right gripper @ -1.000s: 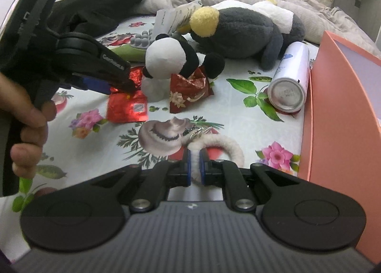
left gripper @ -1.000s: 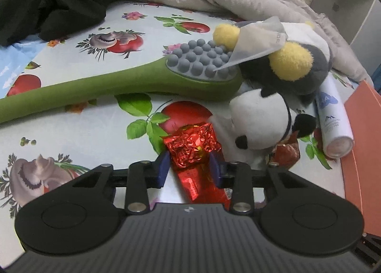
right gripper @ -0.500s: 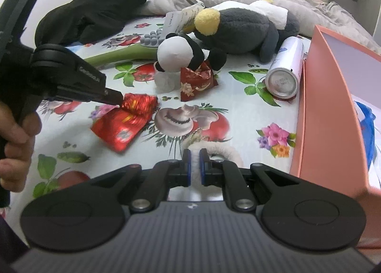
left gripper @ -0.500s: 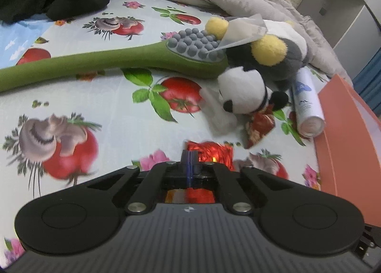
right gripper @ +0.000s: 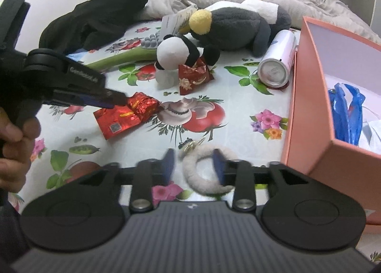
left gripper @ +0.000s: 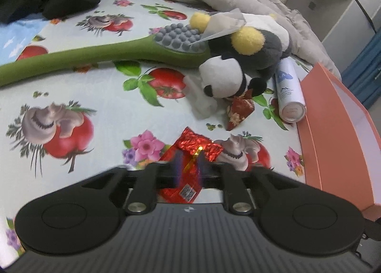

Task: Organize soft objects
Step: 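Carry the red packet and white ring toy over the pink box with both tools, then lower into the box and open both tools, releasing packet and ring toy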

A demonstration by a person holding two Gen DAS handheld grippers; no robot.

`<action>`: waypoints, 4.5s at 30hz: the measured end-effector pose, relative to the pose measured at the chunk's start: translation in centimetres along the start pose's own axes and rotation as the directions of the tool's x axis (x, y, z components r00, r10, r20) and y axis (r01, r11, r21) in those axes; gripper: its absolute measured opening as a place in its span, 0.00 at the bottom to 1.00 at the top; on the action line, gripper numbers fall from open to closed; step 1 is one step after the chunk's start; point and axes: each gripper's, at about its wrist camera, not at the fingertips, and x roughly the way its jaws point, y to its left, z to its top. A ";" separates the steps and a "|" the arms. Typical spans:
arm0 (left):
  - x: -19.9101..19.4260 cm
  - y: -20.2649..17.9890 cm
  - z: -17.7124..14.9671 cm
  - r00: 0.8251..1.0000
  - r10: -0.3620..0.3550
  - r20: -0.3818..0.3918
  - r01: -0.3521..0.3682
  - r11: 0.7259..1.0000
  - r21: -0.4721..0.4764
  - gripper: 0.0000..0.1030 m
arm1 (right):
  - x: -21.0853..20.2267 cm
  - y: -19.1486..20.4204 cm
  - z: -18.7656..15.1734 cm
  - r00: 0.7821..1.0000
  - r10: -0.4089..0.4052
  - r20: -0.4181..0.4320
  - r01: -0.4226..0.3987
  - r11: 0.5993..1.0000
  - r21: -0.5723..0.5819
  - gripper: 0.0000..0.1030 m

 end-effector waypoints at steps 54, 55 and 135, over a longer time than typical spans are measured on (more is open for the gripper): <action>-7.1 -6.0 -1.6 0.996 -0.001 0.085 -0.018 0.975 0.222 0.56 | -6.9 0.8 2.8 0.999 -0.005 0.045 0.002 0.998 0.055 0.16; -7.9 -6.3 -1.7 0.996 -0.004 0.093 -0.016 0.977 0.214 0.56 | -7.5 0.7 2.8 0.999 -0.004 0.053 0.000 0.998 0.062 0.16; 2.5 -34.7 1.9 0.963 -0.190 -0.189 0.247 0.904 0.350 0.66 | -11.6 -25.3 3.1 0.977 -0.211 -0.030 0.202 0.875 0.440 0.42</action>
